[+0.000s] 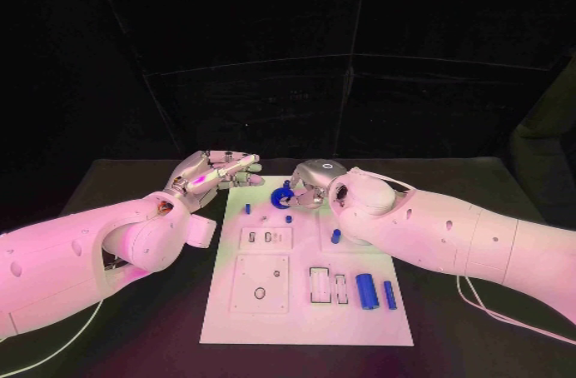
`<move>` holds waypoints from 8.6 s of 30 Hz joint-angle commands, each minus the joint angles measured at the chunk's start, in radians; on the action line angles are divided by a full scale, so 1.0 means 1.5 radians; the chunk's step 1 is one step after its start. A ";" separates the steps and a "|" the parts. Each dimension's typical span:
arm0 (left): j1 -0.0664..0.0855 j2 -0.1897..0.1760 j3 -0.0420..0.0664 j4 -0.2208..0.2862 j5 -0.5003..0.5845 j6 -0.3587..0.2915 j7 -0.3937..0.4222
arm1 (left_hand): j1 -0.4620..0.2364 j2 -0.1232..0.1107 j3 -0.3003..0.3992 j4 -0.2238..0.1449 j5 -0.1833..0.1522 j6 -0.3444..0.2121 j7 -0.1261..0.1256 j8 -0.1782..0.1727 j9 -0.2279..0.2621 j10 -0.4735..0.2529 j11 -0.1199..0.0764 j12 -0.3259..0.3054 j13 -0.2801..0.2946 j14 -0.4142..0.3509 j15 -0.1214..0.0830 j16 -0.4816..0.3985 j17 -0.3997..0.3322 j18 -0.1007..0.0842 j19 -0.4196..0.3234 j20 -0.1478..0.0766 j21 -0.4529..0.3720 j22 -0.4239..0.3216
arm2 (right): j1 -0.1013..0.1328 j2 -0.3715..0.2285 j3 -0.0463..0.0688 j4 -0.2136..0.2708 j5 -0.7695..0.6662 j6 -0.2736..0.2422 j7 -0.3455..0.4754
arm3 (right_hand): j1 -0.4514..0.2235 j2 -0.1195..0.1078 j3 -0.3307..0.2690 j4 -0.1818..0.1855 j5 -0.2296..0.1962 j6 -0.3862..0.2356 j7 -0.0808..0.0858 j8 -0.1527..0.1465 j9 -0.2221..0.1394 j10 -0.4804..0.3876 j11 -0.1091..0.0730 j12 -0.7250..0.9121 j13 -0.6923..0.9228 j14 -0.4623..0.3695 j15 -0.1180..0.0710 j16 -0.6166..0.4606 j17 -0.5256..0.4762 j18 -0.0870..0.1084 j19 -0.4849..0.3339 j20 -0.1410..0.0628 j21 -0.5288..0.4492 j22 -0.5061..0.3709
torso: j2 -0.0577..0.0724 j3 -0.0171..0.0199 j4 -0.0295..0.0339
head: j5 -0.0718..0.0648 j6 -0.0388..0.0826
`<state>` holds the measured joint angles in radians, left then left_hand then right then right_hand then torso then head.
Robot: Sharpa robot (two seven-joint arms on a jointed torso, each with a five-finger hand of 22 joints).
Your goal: Assemble the parts on the task board
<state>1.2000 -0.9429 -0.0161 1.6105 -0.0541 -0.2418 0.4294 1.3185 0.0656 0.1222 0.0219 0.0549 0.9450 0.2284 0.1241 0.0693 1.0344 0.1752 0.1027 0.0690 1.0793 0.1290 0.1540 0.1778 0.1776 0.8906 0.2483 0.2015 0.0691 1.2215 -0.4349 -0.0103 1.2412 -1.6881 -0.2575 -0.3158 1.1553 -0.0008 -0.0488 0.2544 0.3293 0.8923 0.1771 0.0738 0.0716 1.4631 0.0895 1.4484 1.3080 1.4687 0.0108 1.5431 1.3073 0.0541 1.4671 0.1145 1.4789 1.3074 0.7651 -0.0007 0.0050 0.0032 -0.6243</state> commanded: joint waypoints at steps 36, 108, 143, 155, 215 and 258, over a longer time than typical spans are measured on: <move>0.003 -0.004 0.001 -0.020 -0.001 0.006 0.015 | 0.005 -0.001 0.005 -0.007 0.004 -0.001 0.003 -0.005 -0.001 -0.001 0.002 -0.005 -0.001 0.001 0.004 -0.006 0.001 0.004 0.002 0.001 -0.006 -0.001 | 0.001 -0.269 -0.001 -0.008 0.410 -0.013 0.334 | 0.178 -0.026 0.012 -0.136 -0.030 0.018 -0.013 0.010 -0.002 -0.035 -0.012 -0.048 0.049 0.050 -0.010 -0.013 0.097 0.000 -0.013 -0.007 -0.014 -0.002 | 0.000 0.0051 -0.0073 | -0.019 0.013; 0.003 0.005 0.001 -0.044 -0.001 0.007 0.011 | 0.003 -0.001 0.008 -0.008 0.004 -0.001 0.003 -0.006 -0.001 -0.001 0.002 -0.006 -0.001 0.001 0.004 -0.007 0.002 0.005 0.003 0.001 -0.007 -0.001 | -0.023 -0.237 -0.001 -0.048 0.389 0.013 0.329 | 0.200 0.047 0.110 -0.187 -0.143 0.101 -0.027 0.036 -0.001 -0.019 -0.025 -0.030 0.064 0.056 -0.022 -0.005 0.120 -0.003 -0.006 -0.019 -0.009 0.011 | -0.001 0.0039 -0.0065 | -0.024 -0.004; 0.003 0.004 0.001 -0.055 -0.001 0.011 0.015 | -0.005 -0.002 0.009 -0.006 0.004 0.000 0.004 -0.007 0.000 0.000 0.003 -0.007 -0.001 0.002 0.004 -0.009 0.003 0.005 0.003 0.002 -0.008 -0.001 | -0.021 -0.213 0.001 0.168 0.309 -0.066 0.191 | 0.139 0.031 0.151 -0.180 -0.086 0.117 -0.033 0.032 -0.001 -0.016 -0.030 -0.031 0.065 0.059 -0.026 0.000 0.133 -0.010 0.012 -0.023 0.007 0.047 | -0.016 -0.0047 0.0010 | 0.006 -0.008; 0.005 0.015 0.001 -0.073 -0.001 0.010 0.018 | -0.016 -0.004 0.006 -0.002 0.003 0.001 0.004 -0.007 0.000 0.001 0.003 -0.007 0.000 0.004 0.005 -0.011 0.004 0.005 0.004 0.002 -0.009 -0.001 | -0.031 -0.129 0.000 0.154 0.213 -0.072 0.134 | 0.135 0.026 0.155 -0.179 -0.082 0.117 -0.033 0.031 -0.001 -0.018 -0.031 -0.035 0.061 0.059 -0.026 0.000 0.133 -0.010 0.012 -0.024 0.007 0.047 | -0.019 -0.0091 0.0075 | 0.027 -0.030; 0.006 0.030 0.001 -0.080 0.000 0.014 0.011 | -0.022 -0.003 0.006 0.000 0.002 0.002 0.003 -0.007 0.000 0.002 0.003 -0.008 0.000 0.004 0.005 -0.012 0.004 0.005 0.004 0.002 -0.010 0.000 | -0.083 -0.057 -0.001 0.113 0.109 -0.015 0.090 | 0.128 0.019 0.156 -0.177 -0.090 0.119 -0.034 0.031 -0.001 -0.021 -0.031 -0.039 0.057 0.058 -0.027 0.000 0.131 -0.010 0.014 -0.025 0.008 0.050 | -0.019 -0.0078 0.0056 | 0.035 -0.056; 0.006 0.029 0.001 -0.079 0.000 0.017 0.010 | -0.022 -0.003 0.006 0.000 0.002 0.002 0.003 -0.008 0.000 0.002 0.002 -0.008 0.000 0.005 0.005 -0.012 0.005 0.005 0.005 0.002 -0.010 0.000 | -0.084 -0.049 -0.005 0.114 0.057 0.001 0.037 | 0.079 -0.029 0.135 -0.153 -0.096 0.080 -0.020 0.007 -0.003 -0.047 -0.019 -0.073 0.027 0.056 -0.017 -0.005 0.123 -0.009 0.012 -0.016 0.006 0.046 | -0.019 -0.0081 0.0050 | 0.034 -0.057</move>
<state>1.2077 -0.9000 -0.0162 1.4903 -0.0541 -0.2290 0.4370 1.2945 0.0605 0.1315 0.0180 0.0549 0.9451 0.2284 0.1164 0.0694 1.0345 0.1751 0.0936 0.0694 1.0829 0.1326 0.1423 0.1831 0.1775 0.8906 0.2484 0.1899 0.0696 1.0989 -0.5084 -0.0126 1.4144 -1.5967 -0.2894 -0.2385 1.2795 -0.0438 0.1551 0.0213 0.1804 1.0197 0.1487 0.0890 0.0669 1.3998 0.0630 1.3436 1.3076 1.4669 -0.0234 1.5390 1.3079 0.0541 1.4655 0.0841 1.4863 1.3075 0.7370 -0.0127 0.0130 0.0543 -0.7091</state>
